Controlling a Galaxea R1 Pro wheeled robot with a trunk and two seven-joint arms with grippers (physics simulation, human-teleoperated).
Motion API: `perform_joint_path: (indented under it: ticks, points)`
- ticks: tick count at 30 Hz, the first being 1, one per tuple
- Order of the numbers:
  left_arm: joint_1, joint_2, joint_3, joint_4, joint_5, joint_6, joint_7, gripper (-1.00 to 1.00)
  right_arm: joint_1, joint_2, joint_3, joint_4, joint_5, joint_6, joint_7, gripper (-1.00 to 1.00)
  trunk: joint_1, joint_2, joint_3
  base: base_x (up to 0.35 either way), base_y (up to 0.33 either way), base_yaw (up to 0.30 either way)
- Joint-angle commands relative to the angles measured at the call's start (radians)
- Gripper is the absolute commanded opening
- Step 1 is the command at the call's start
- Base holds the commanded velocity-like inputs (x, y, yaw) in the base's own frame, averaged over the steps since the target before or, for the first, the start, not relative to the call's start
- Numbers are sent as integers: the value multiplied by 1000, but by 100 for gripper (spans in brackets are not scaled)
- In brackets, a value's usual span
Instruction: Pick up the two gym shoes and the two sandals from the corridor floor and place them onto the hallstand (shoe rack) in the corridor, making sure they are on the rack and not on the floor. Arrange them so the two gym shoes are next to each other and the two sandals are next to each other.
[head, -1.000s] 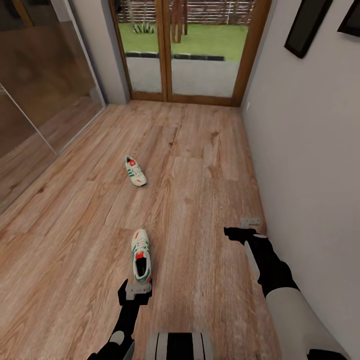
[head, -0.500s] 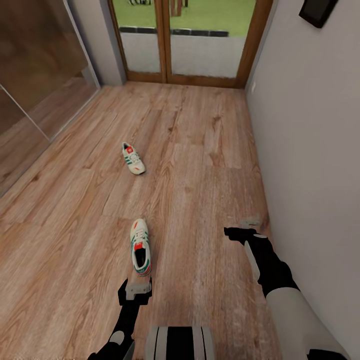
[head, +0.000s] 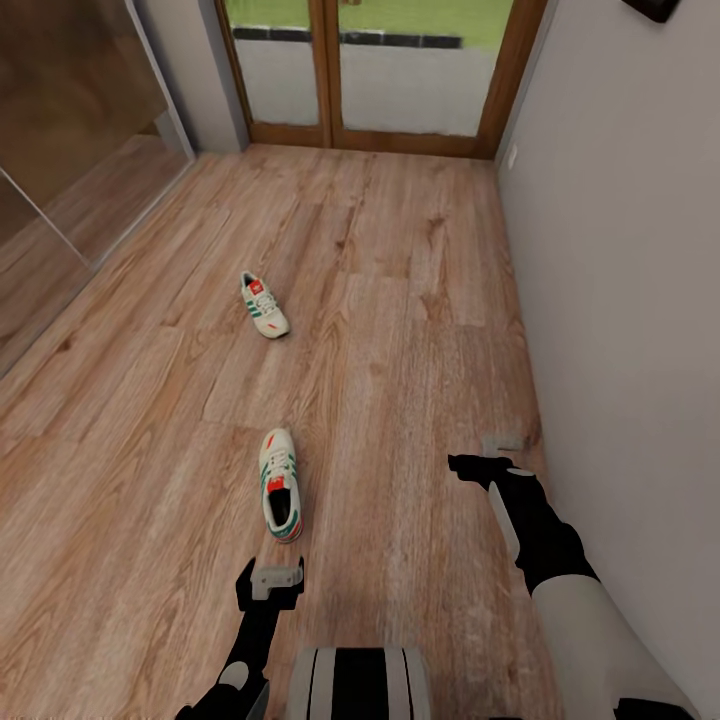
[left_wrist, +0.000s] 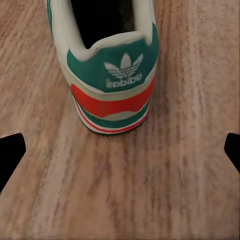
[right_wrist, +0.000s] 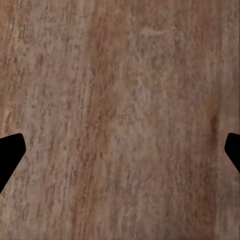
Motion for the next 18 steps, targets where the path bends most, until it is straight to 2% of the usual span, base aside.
perform_joint_path:
  ticks: [1,13,18]
  points:
    - [0,0,0,1,-11,-2,9,100,0,1,-2,-1,7,5,2,100,0,0,-5,0,0,0]
    - [0,0,0,1,-11,-2,9,100,0,1,-1,-1,7,5,1,100,1,-1,-8,0,0,0]
    - [0,0,0,0,-11,-2,9,100,0,1,-1,-1,7,5,1,100,1,-1,-8,243,0,0]
